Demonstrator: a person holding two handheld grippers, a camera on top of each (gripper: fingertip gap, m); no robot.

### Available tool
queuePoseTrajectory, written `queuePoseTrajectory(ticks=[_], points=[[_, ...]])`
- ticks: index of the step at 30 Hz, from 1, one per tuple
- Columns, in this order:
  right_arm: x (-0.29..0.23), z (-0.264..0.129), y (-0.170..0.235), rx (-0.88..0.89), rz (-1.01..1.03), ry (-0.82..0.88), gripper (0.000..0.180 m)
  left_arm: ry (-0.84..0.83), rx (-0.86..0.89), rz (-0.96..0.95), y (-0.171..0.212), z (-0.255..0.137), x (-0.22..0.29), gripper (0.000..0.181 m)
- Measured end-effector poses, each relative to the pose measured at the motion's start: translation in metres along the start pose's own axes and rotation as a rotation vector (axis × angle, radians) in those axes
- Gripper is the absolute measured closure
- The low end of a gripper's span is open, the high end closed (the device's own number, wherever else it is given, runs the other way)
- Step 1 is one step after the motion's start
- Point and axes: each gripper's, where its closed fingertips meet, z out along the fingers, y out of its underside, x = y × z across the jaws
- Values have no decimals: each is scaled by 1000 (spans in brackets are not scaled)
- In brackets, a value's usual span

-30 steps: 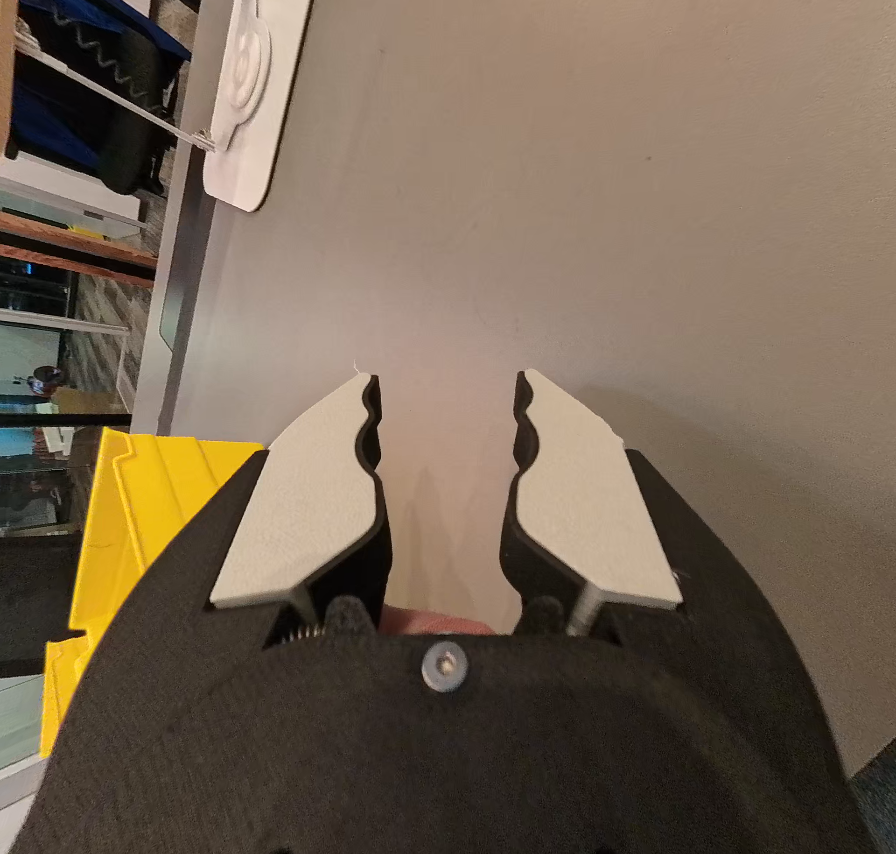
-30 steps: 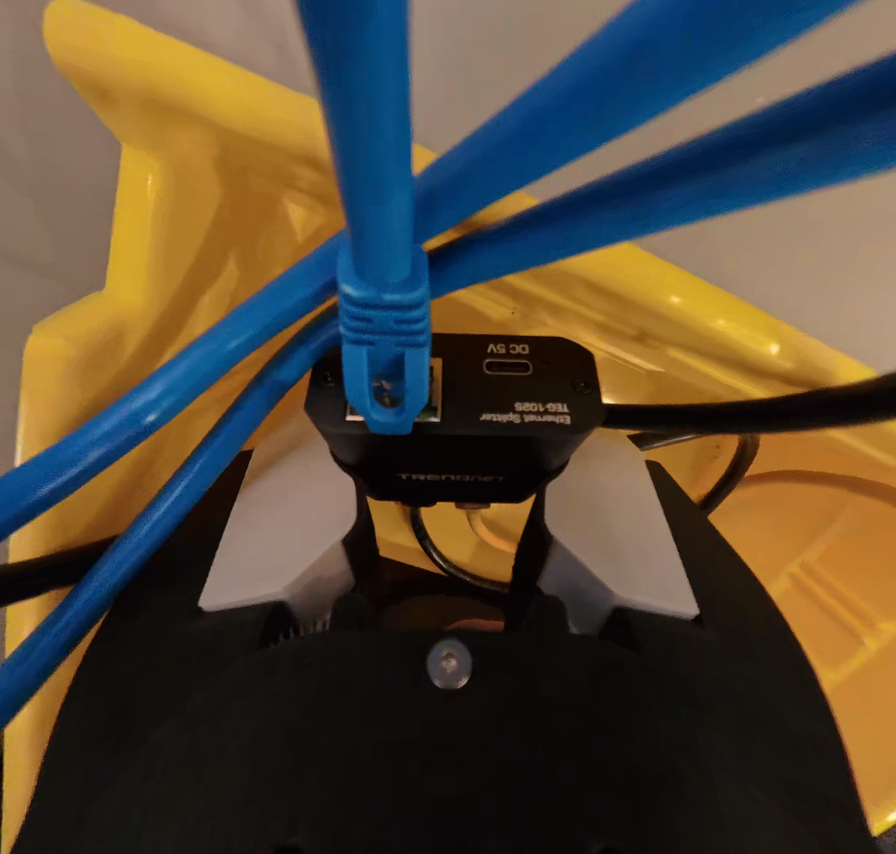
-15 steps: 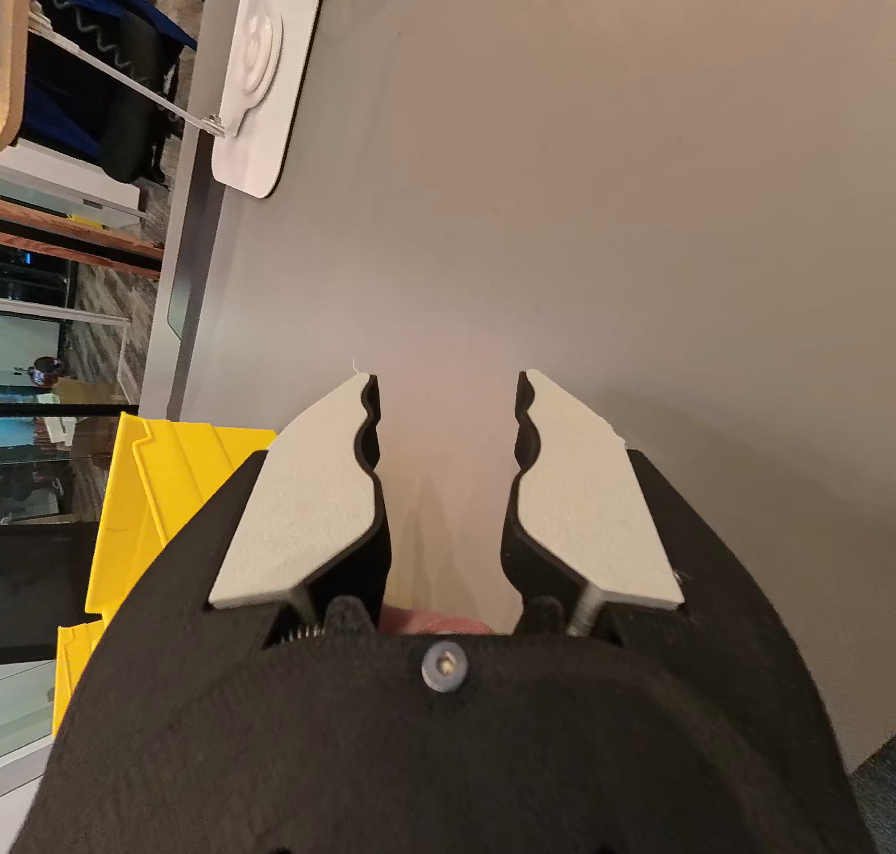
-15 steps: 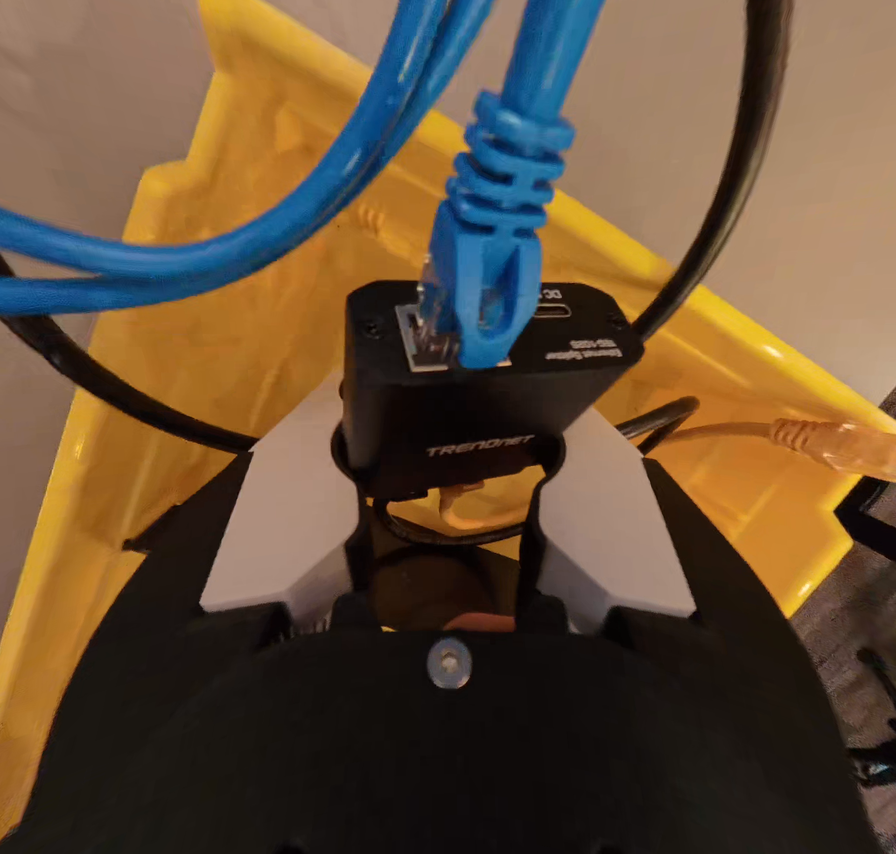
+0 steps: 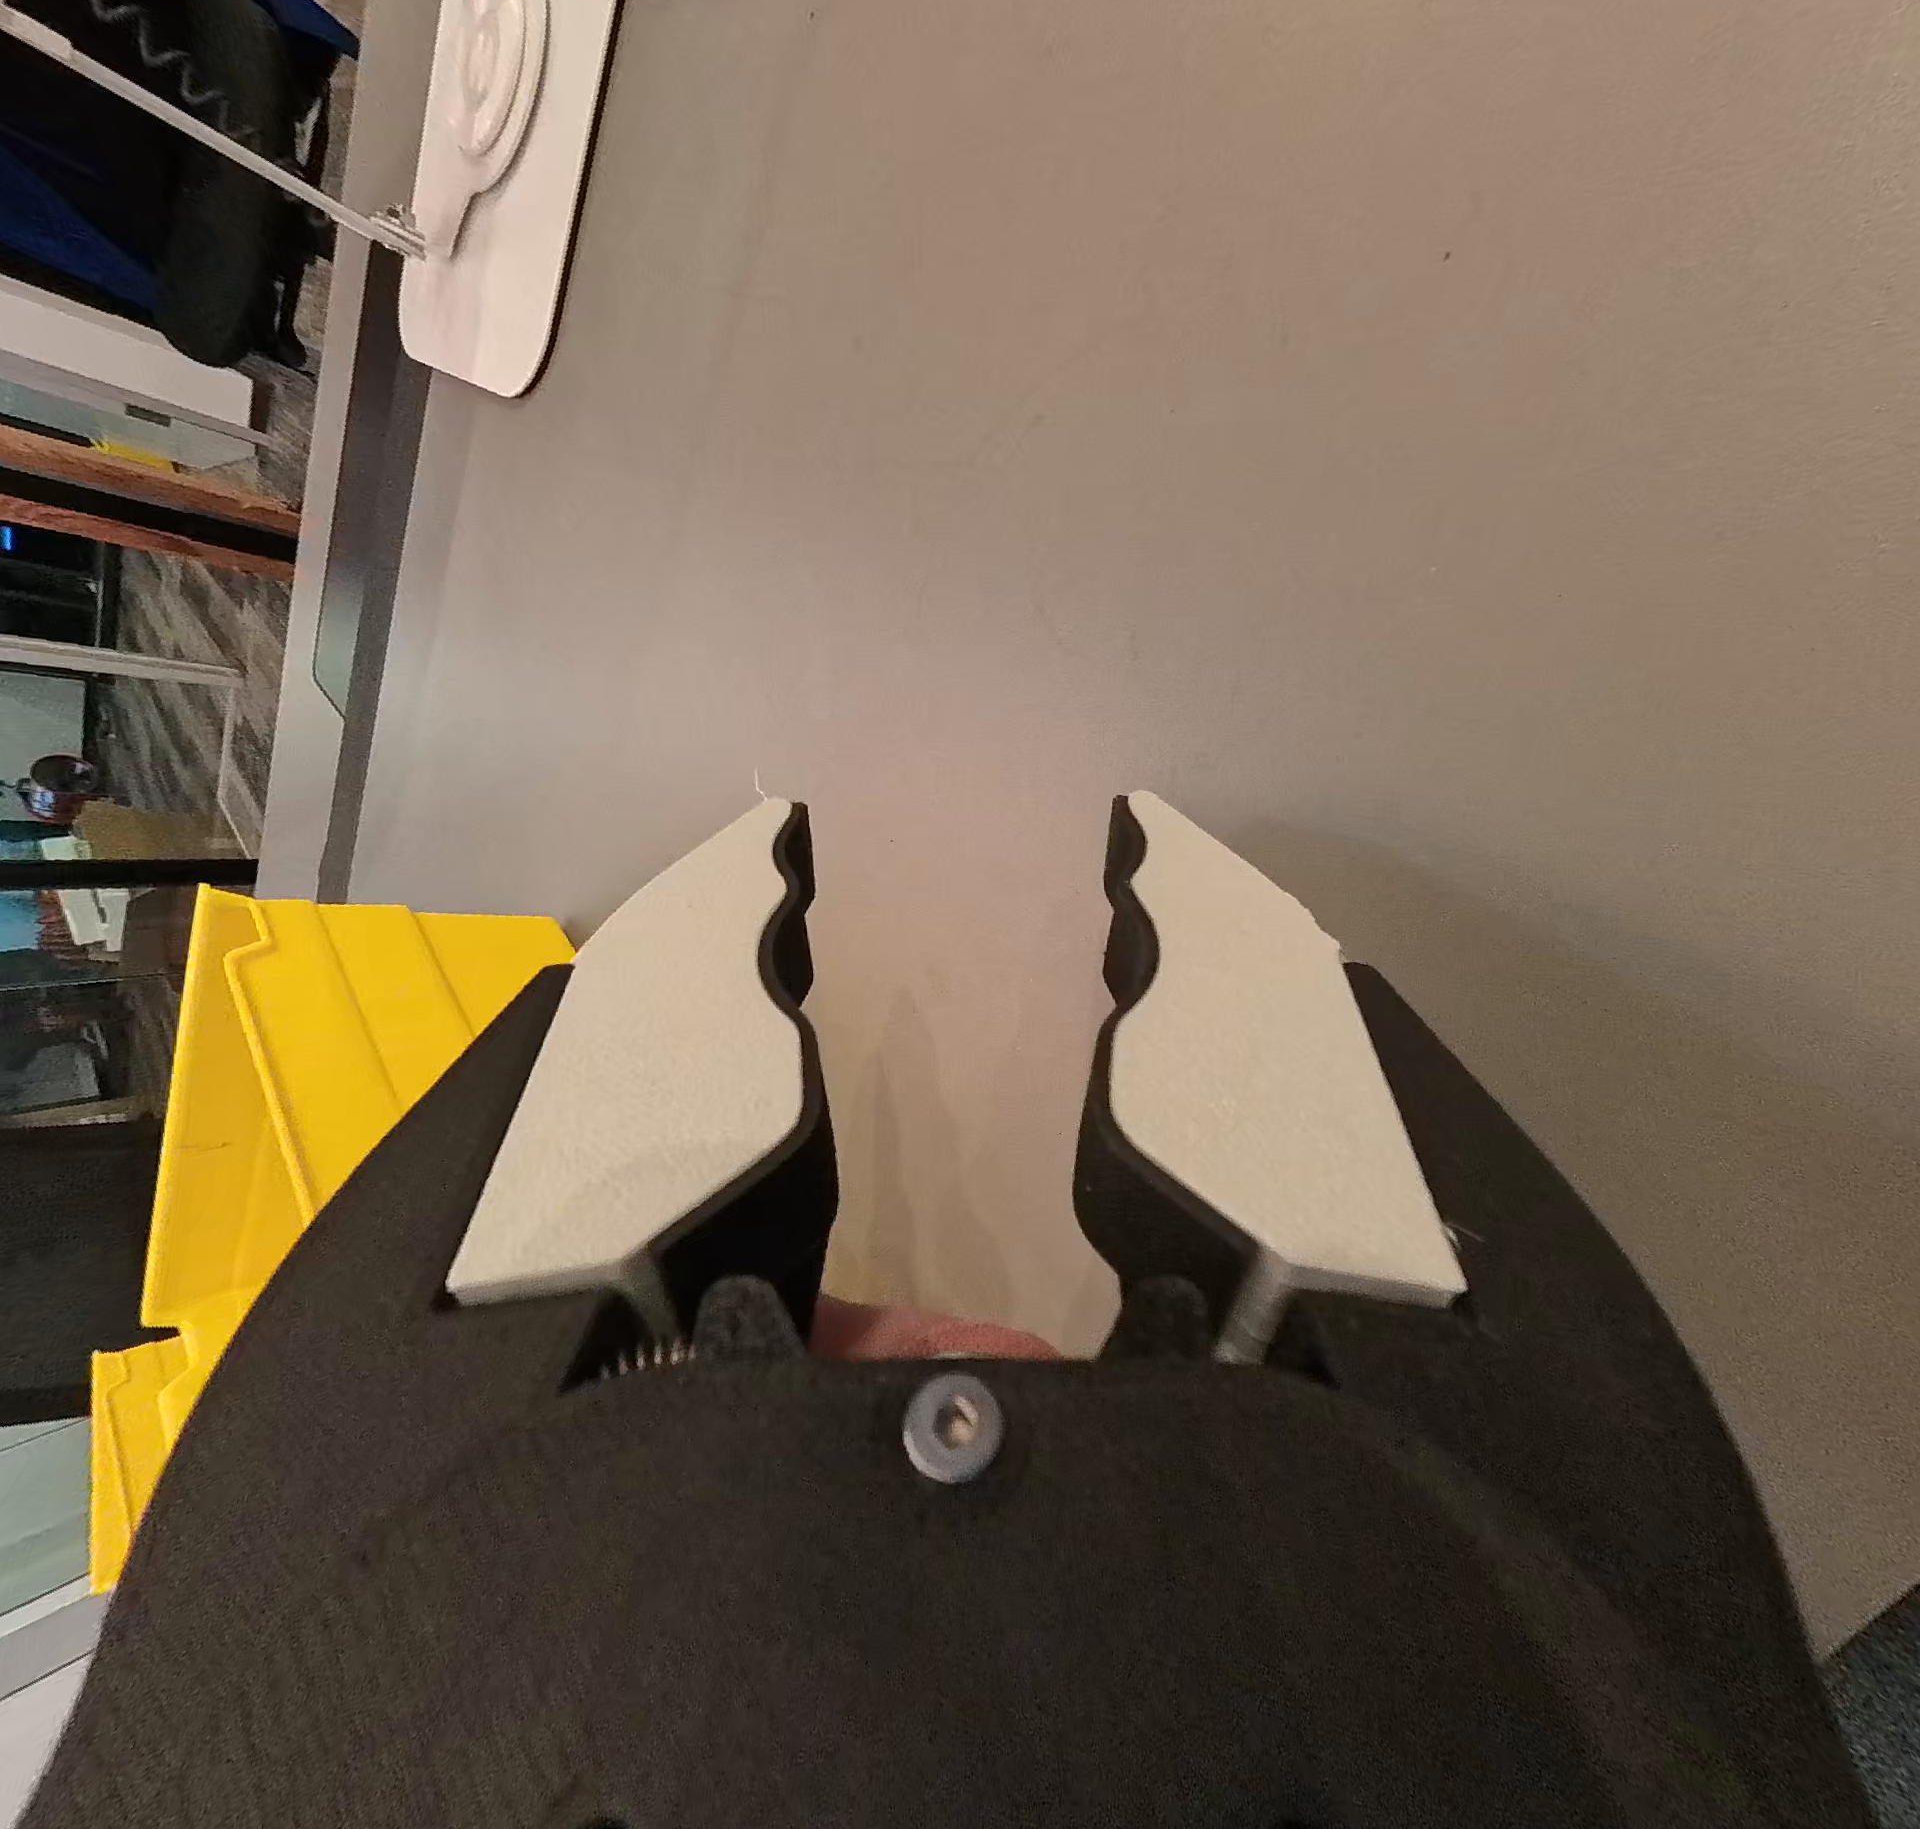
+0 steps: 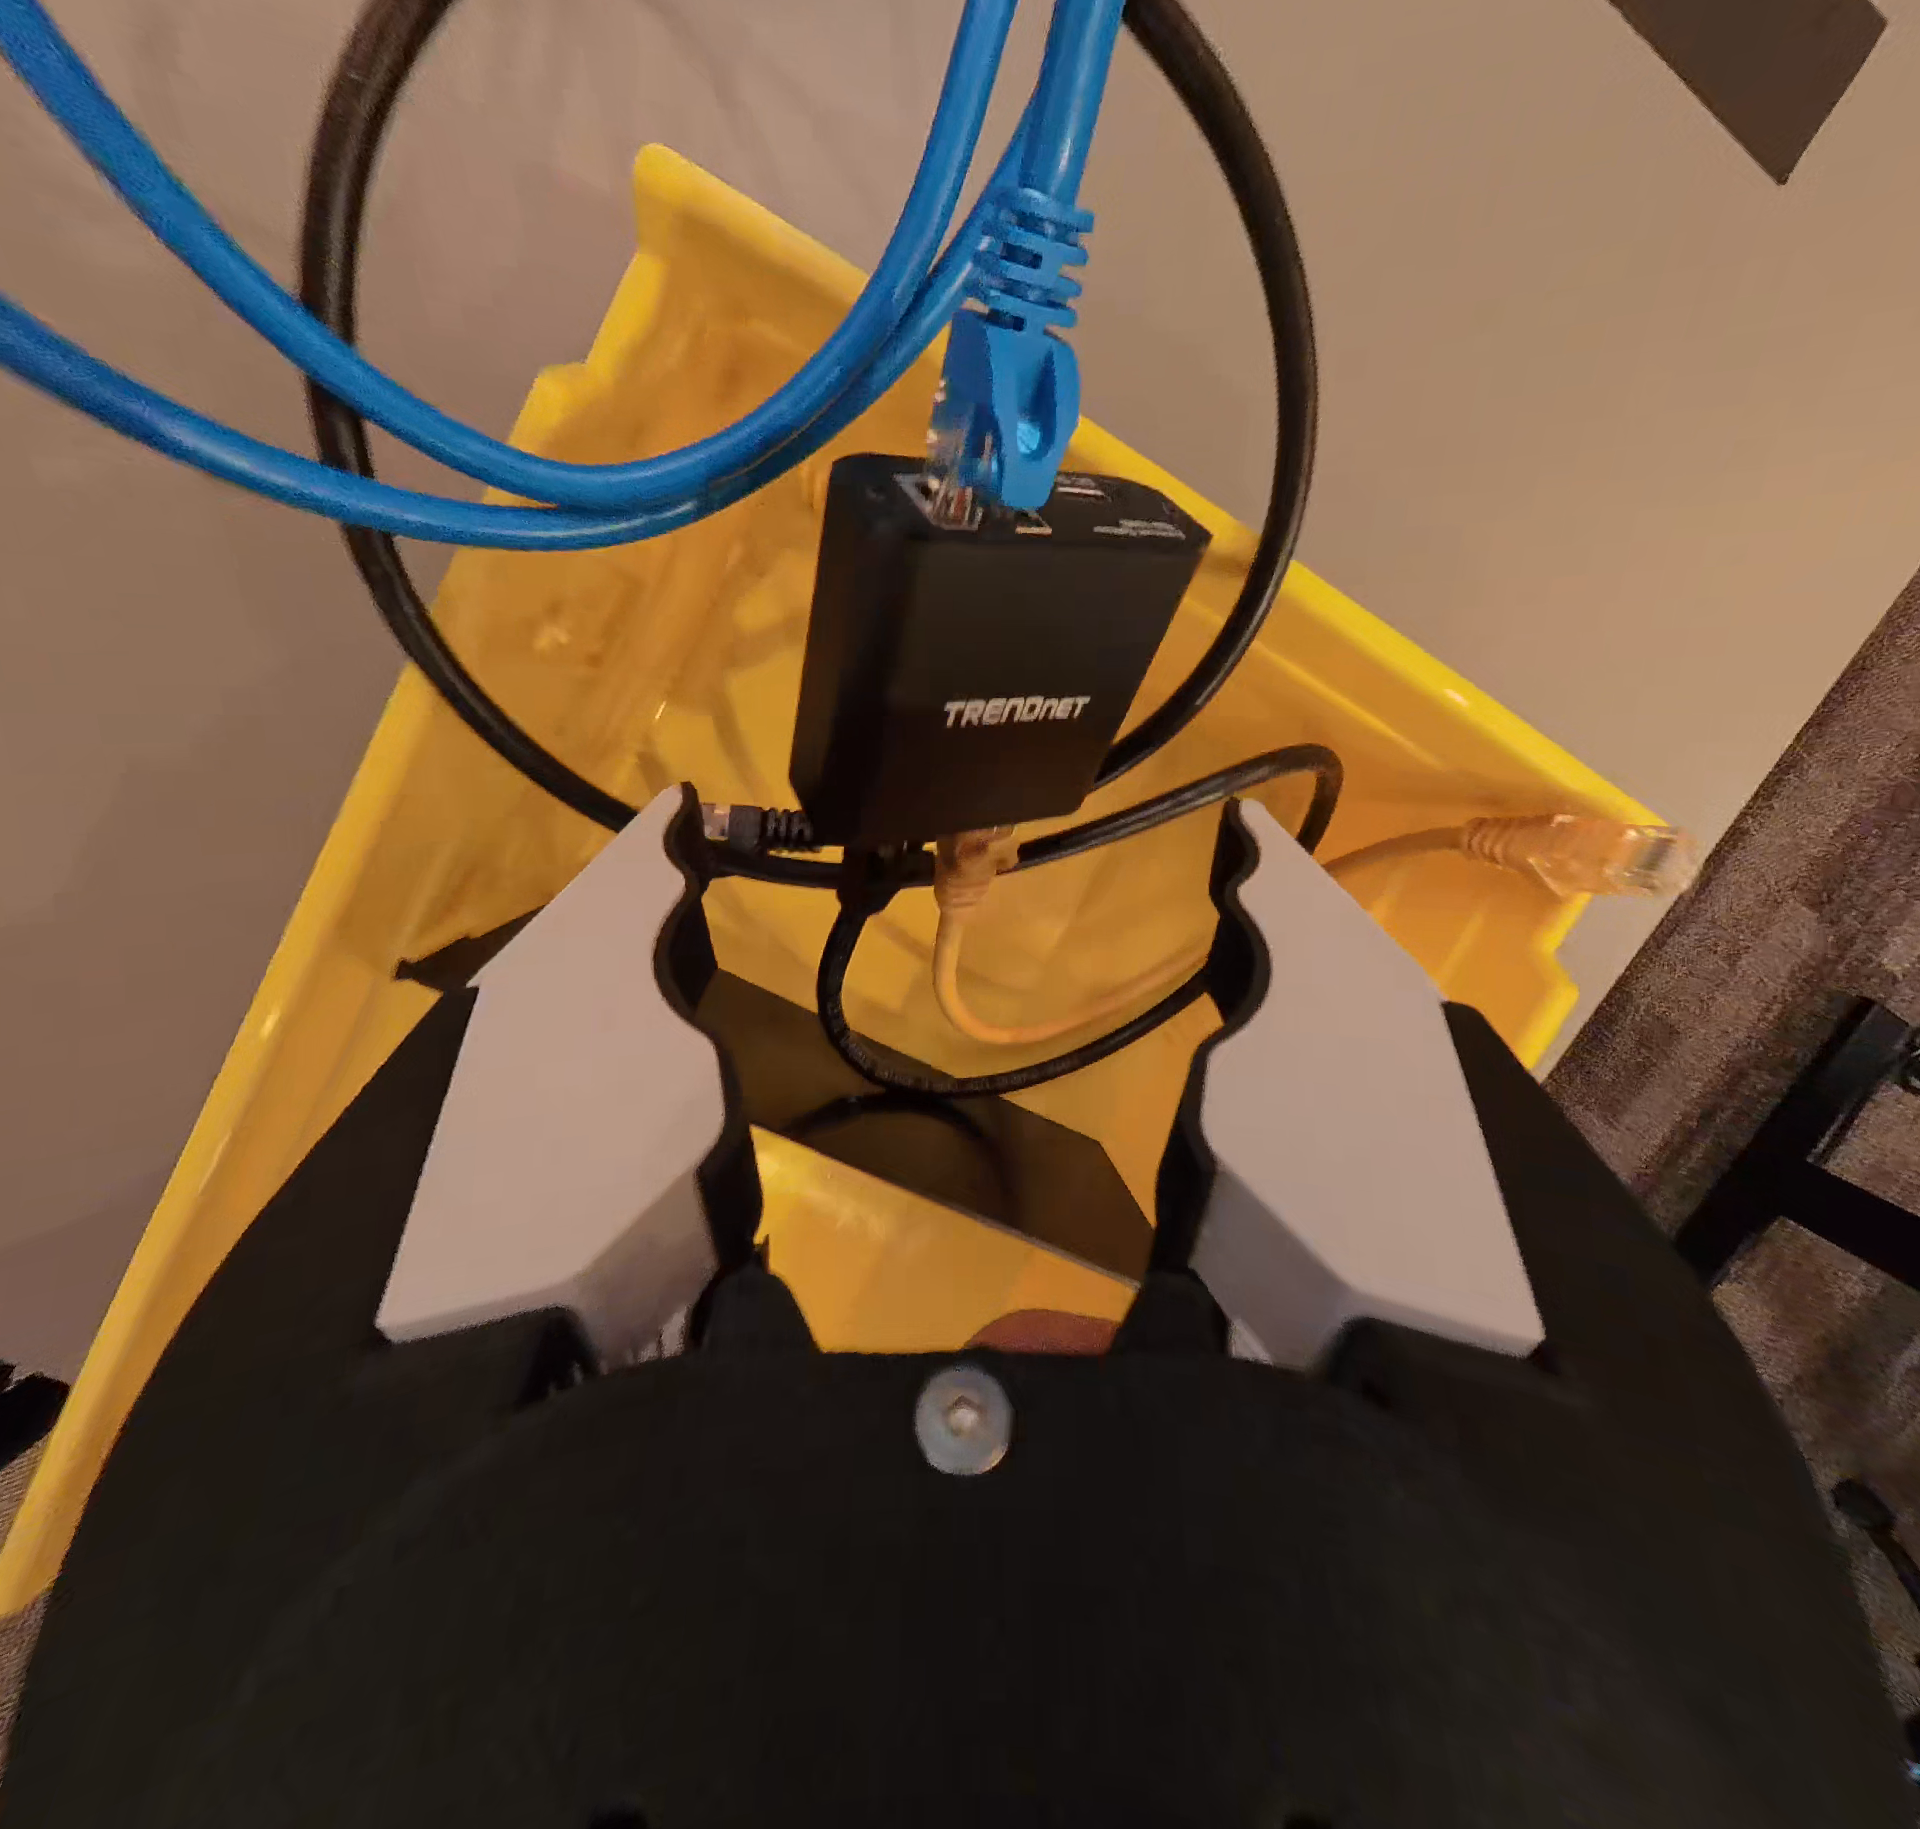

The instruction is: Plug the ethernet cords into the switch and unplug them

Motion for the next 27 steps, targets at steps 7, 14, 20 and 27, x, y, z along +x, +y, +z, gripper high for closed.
queuePoseTrajectory(ticks=[7,14,20,27], points=[[15,-51,-7,123,17,100,95,-31,4,-11,2,-6,-11,126],[49,-79,63,144,93,254,111,-155,139,-164,-11,-87,-95,121],[55,-55,137,133,186,223,103,-369,-92,-382,112,-126,-188,97],[43,-19,176,63,197,124,116,-386,-361,-674,269,-125,-208,87]])
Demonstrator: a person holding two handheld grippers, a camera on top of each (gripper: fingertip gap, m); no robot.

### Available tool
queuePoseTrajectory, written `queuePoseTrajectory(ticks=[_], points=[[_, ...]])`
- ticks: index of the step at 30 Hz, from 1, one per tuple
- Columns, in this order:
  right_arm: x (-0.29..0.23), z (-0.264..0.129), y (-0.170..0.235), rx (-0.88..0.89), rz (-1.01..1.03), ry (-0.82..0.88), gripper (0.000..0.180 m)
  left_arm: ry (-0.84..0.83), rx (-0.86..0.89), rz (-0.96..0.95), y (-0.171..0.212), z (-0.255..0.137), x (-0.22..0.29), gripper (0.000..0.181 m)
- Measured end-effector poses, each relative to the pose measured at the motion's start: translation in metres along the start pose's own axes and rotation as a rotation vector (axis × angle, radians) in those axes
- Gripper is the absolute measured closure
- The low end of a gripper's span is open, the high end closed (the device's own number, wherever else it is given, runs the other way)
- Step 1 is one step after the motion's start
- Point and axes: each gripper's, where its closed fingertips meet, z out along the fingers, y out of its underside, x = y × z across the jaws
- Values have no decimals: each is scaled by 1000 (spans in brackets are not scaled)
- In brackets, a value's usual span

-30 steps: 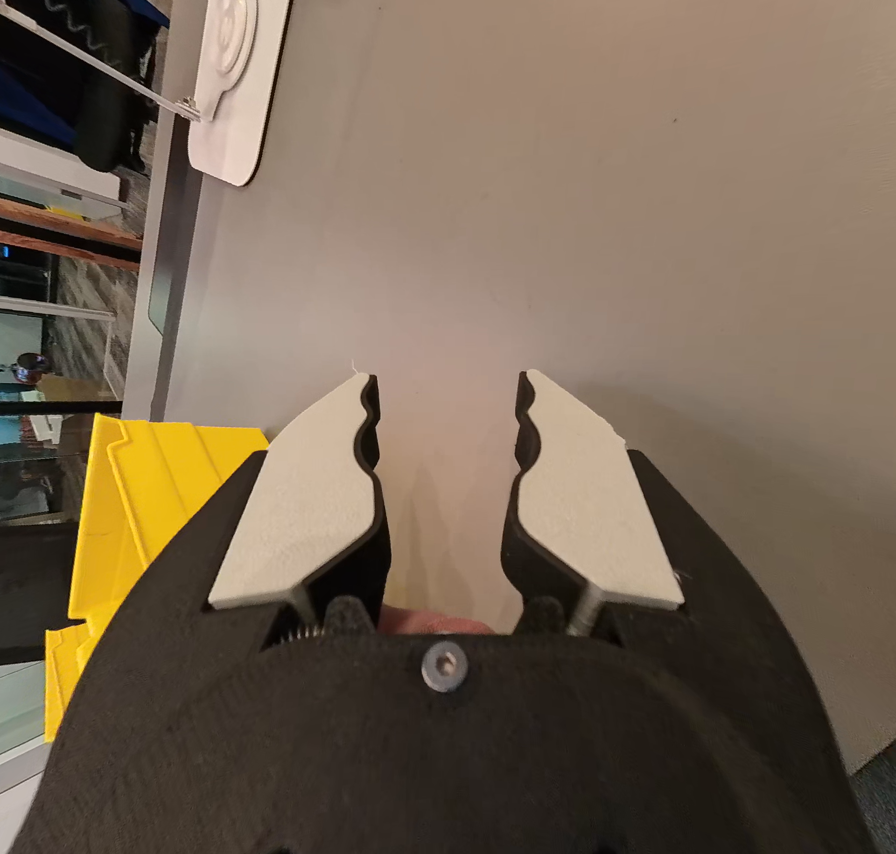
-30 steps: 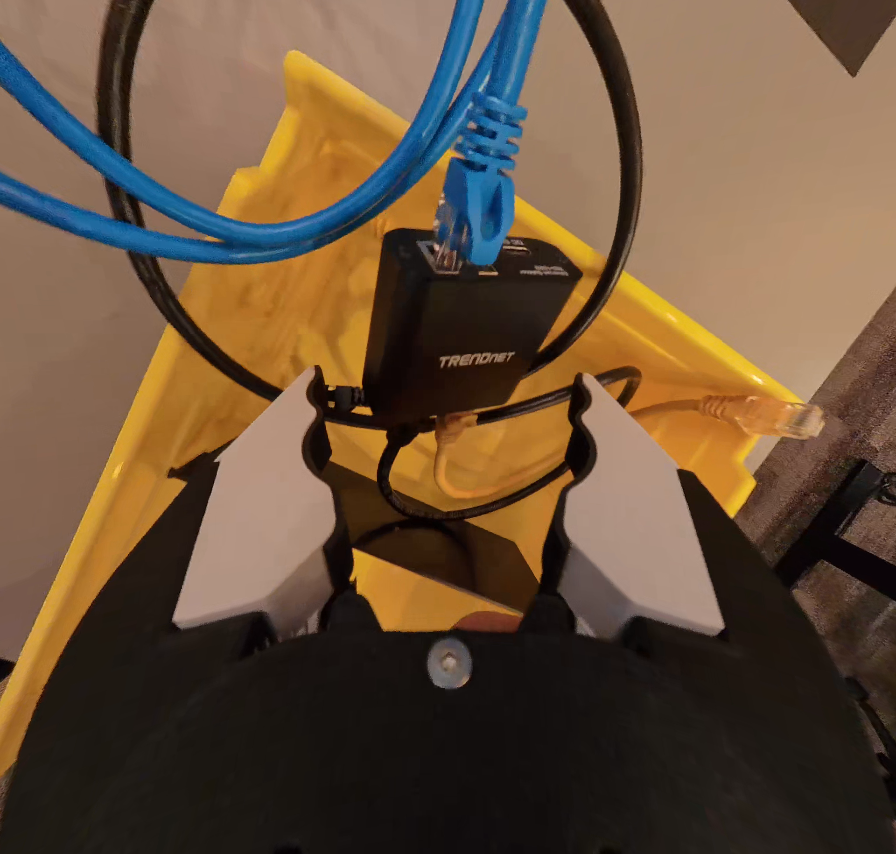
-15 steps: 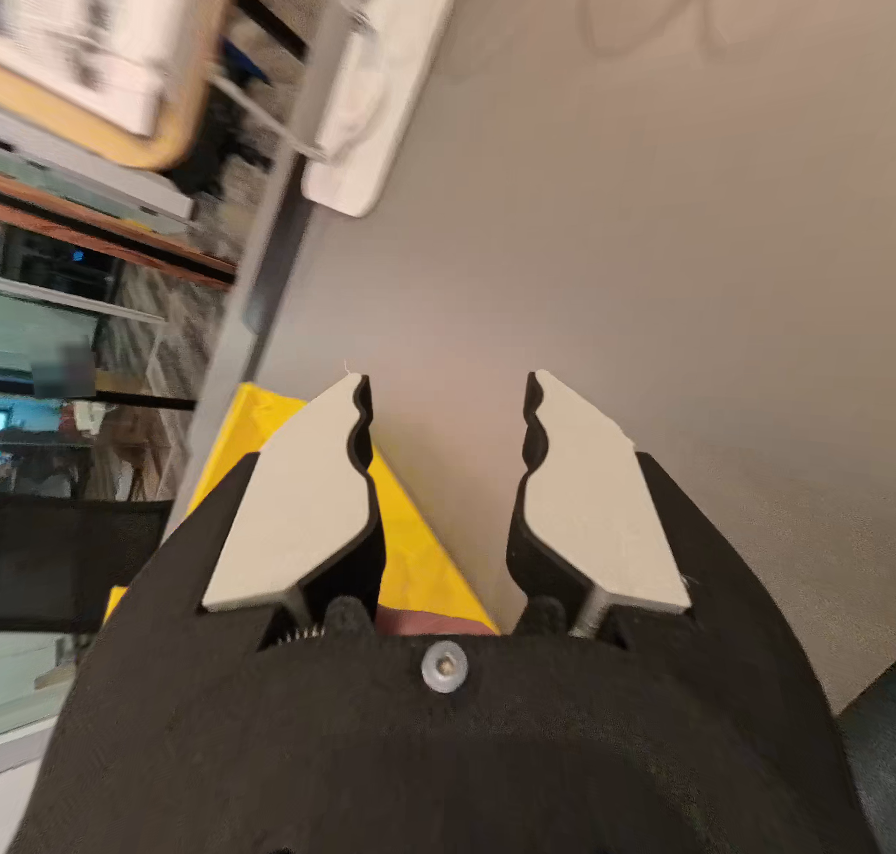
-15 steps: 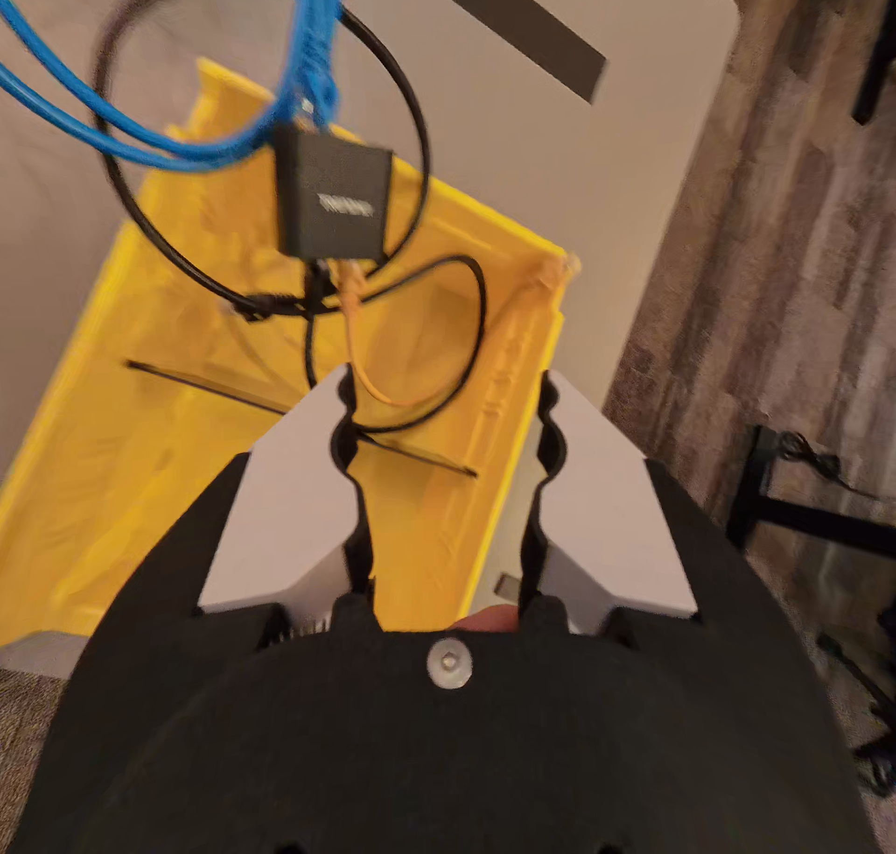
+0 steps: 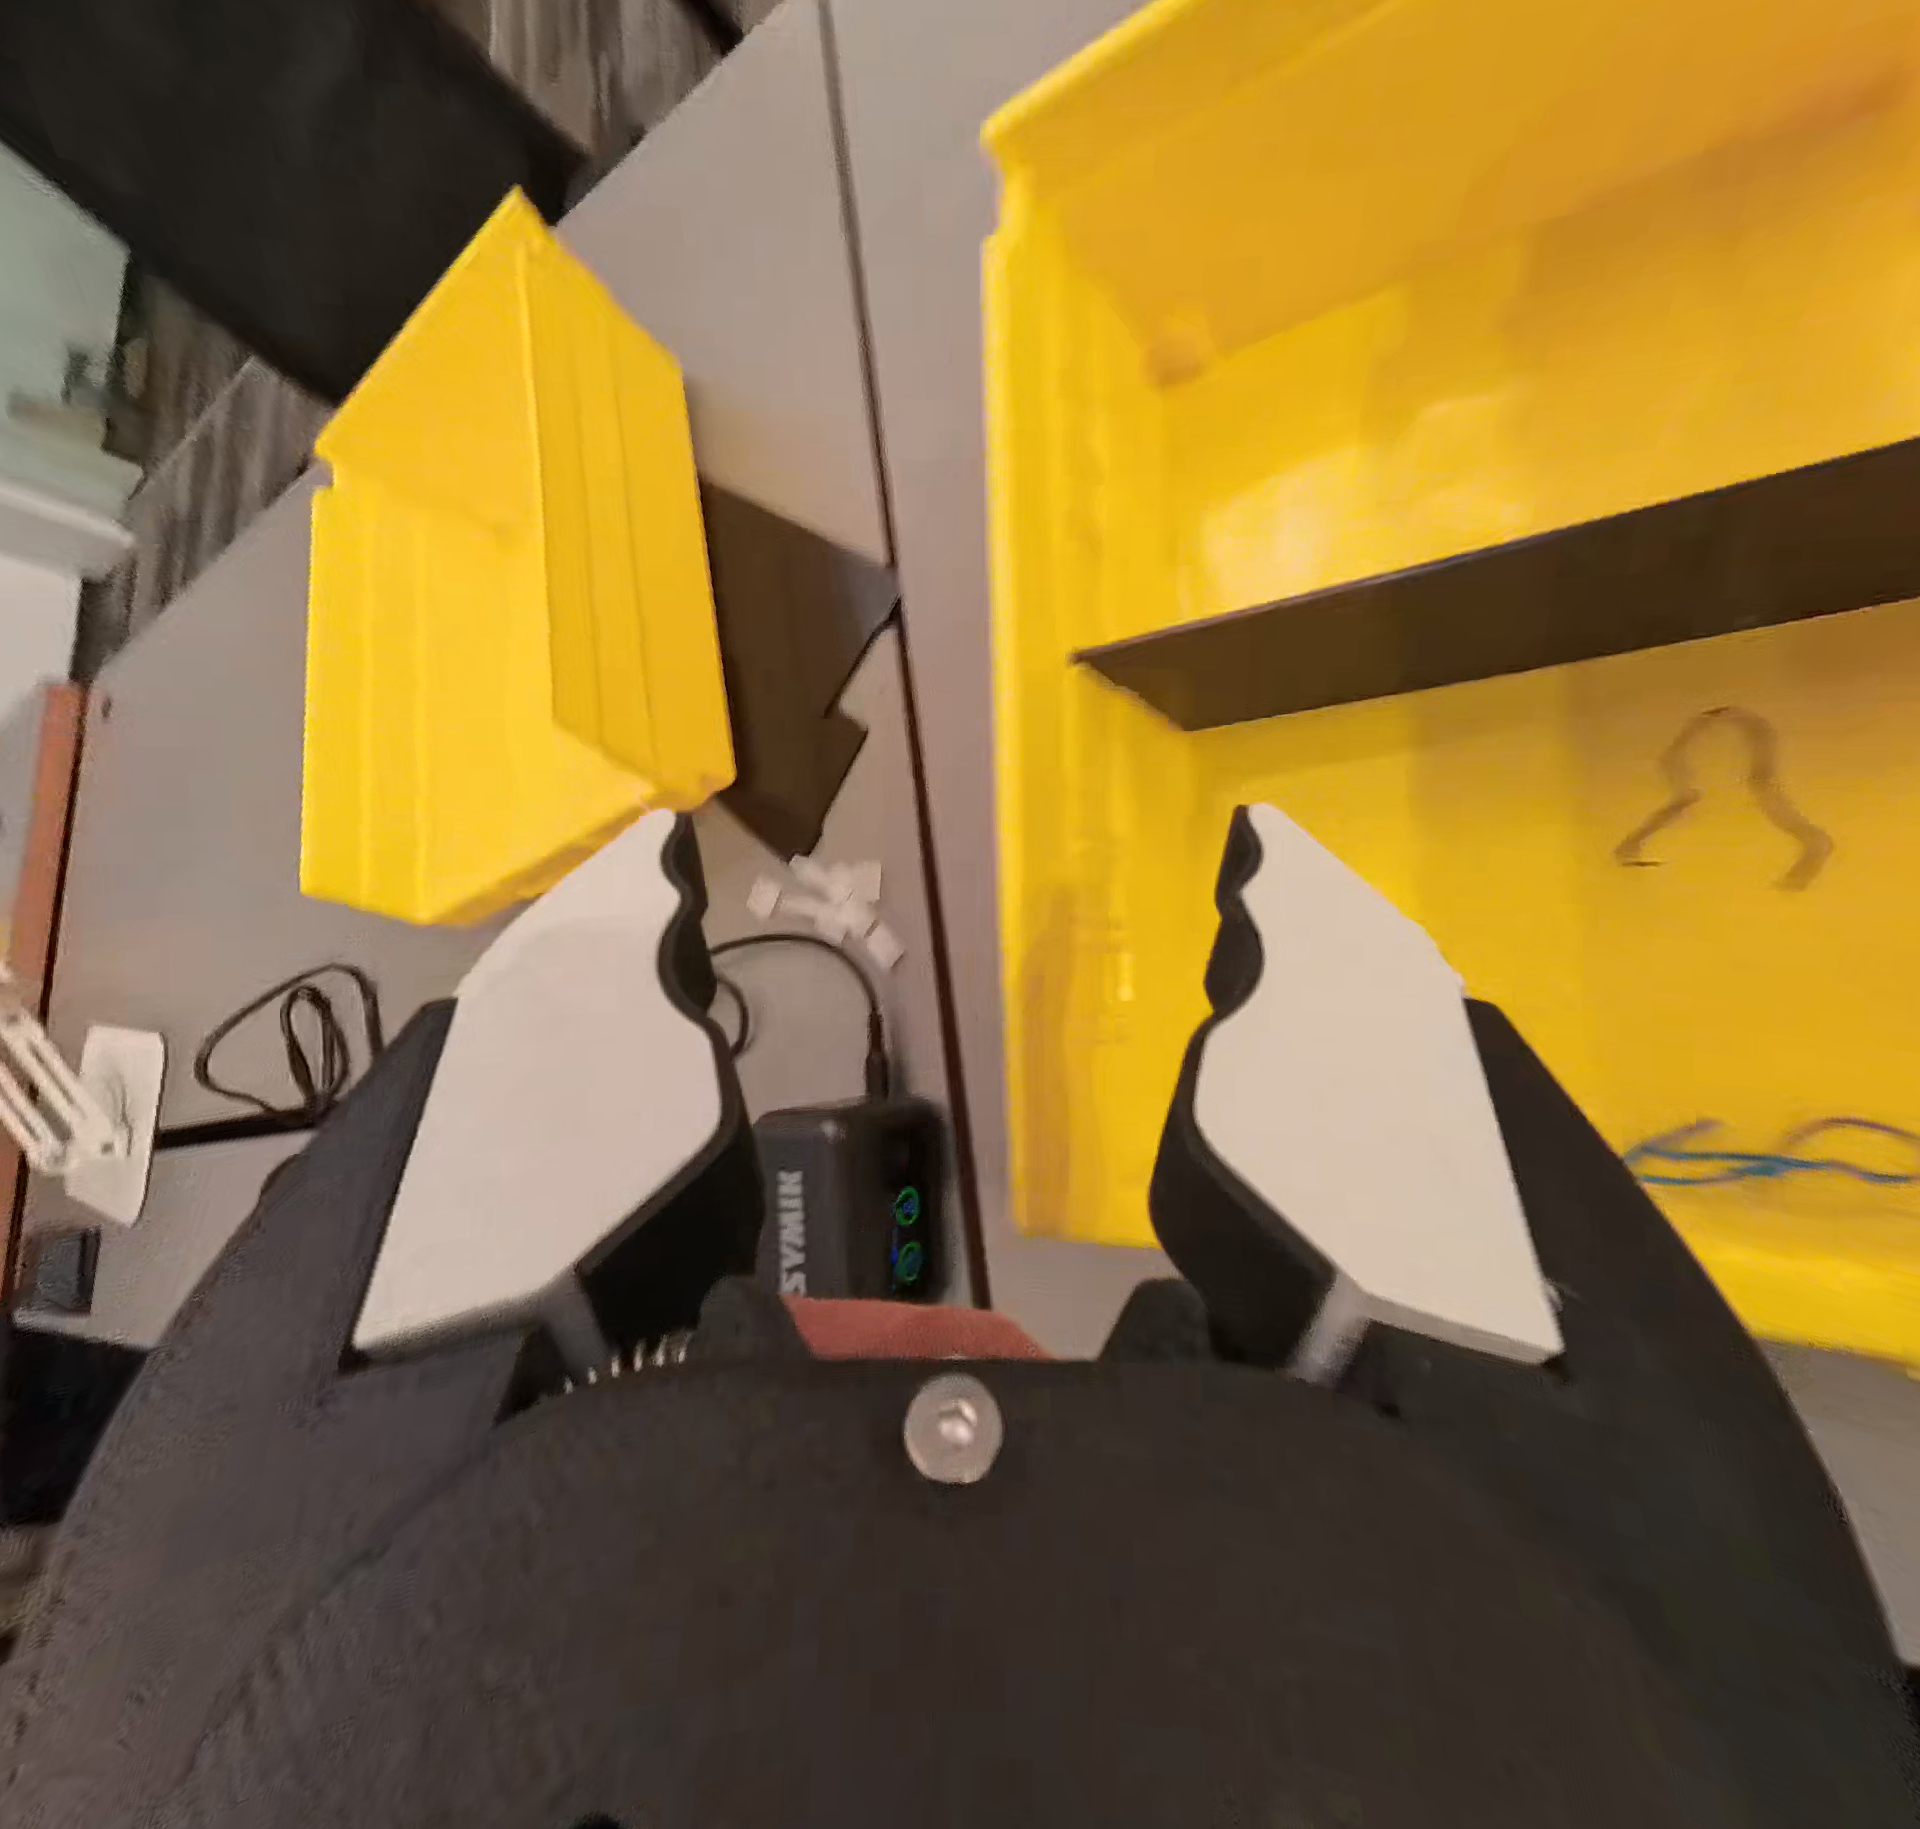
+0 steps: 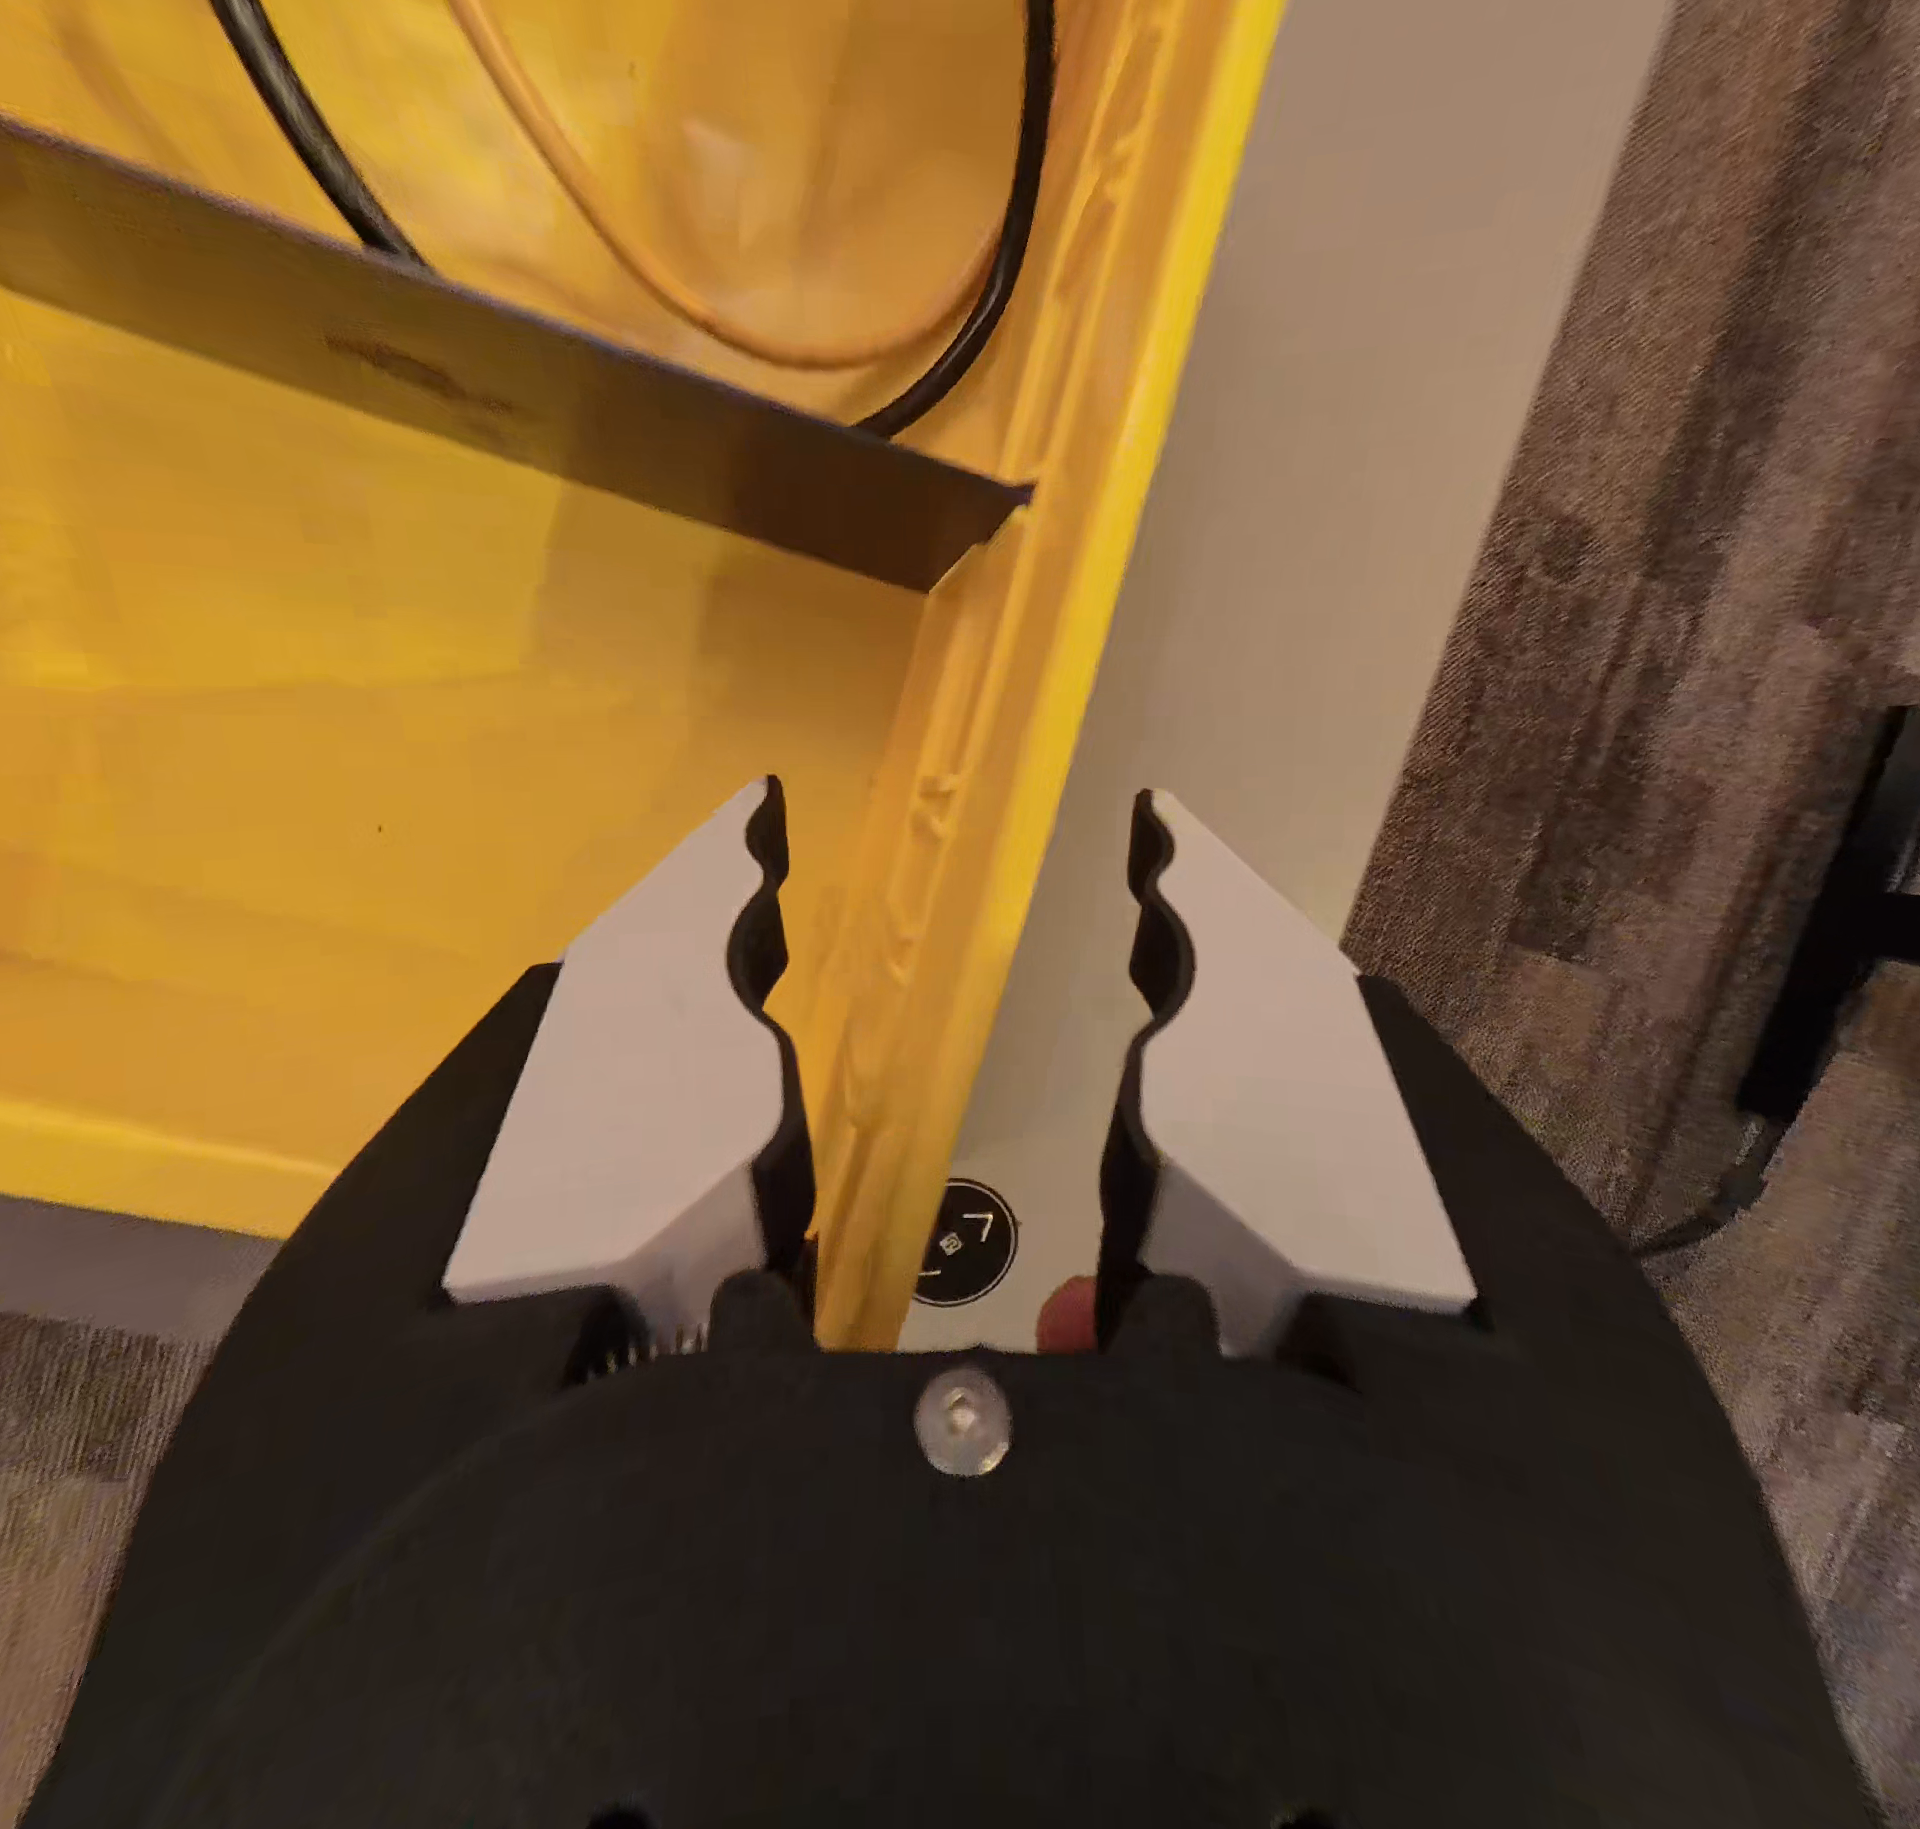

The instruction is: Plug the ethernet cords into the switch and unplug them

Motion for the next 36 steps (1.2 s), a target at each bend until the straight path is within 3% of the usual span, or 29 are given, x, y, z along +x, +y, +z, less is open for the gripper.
queuePoseTrajectory(ticks=[4,6,12,16,22,36], points=[[-21,12,5,-17,-50,-111,152,87,-71,-103,38,33,-10,104],[-31,12,1,13,-43,-164,154,171,-97,-138,51,45,0,111],[-45,11,-3,19,-14,-188,160,393,-28,-167,46,46,31,170],[-69,10,-9,25,-32,-202,159,465,7,-199,42,38,44,177],[-127,11,-32,73,-38,-274,140,491,112,-326,36,24,59,178],[-275,9,-88,223,-110,-417,112,406,289,-493,41,-33,39,178]])
